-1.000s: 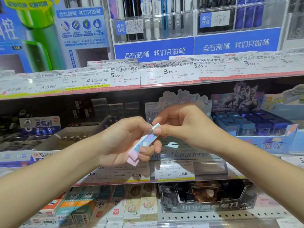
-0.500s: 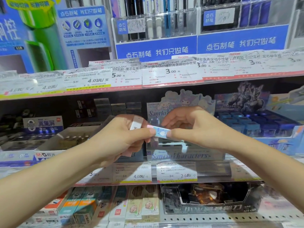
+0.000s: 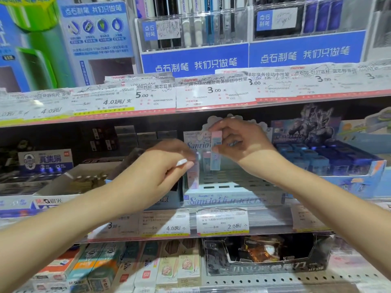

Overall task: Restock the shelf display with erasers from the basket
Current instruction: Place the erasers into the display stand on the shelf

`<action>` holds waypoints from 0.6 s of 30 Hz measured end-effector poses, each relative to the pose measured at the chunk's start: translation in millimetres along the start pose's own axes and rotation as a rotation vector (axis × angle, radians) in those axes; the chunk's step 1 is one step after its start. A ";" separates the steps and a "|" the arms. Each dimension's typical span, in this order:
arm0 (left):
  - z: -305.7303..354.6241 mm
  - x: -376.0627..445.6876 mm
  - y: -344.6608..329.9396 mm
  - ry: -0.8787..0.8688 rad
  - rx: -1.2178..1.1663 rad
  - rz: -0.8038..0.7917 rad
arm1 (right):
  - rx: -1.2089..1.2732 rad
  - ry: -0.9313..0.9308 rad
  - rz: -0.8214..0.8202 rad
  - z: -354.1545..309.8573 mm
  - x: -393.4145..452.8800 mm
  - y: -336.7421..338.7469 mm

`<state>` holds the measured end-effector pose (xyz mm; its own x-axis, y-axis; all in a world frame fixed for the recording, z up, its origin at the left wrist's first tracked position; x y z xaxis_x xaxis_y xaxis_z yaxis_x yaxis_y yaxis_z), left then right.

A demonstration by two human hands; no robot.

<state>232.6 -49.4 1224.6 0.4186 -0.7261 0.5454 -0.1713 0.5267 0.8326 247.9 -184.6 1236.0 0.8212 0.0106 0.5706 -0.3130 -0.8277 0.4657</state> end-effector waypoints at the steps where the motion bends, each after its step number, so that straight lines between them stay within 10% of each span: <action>1: 3.5 0.2 -1.9 -0.032 0.006 -0.013 | -0.009 -0.007 0.013 3.2 0.9 -1.2; 18: -5.0 1.3 -14.9 0.063 -0.097 -0.173 | 0.039 0.041 -0.061 15.6 -1.3 -26.9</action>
<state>240.2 -56.0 1212.4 0.4900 -0.7820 0.3852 -0.0064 0.4387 0.8986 262.7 -171.1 1212.2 0.8177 0.0838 0.5695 -0.2436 -0.8460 0.4742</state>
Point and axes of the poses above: each hand's wrist, its own x-axis towards the middle knuckle, its own y-axis out of the back of the hand, z = x × y, the point moved 10 cm from there along x, towards the middle knuckle, and after that the axes turned 3 degrees about -y, right-handed, at the moved point
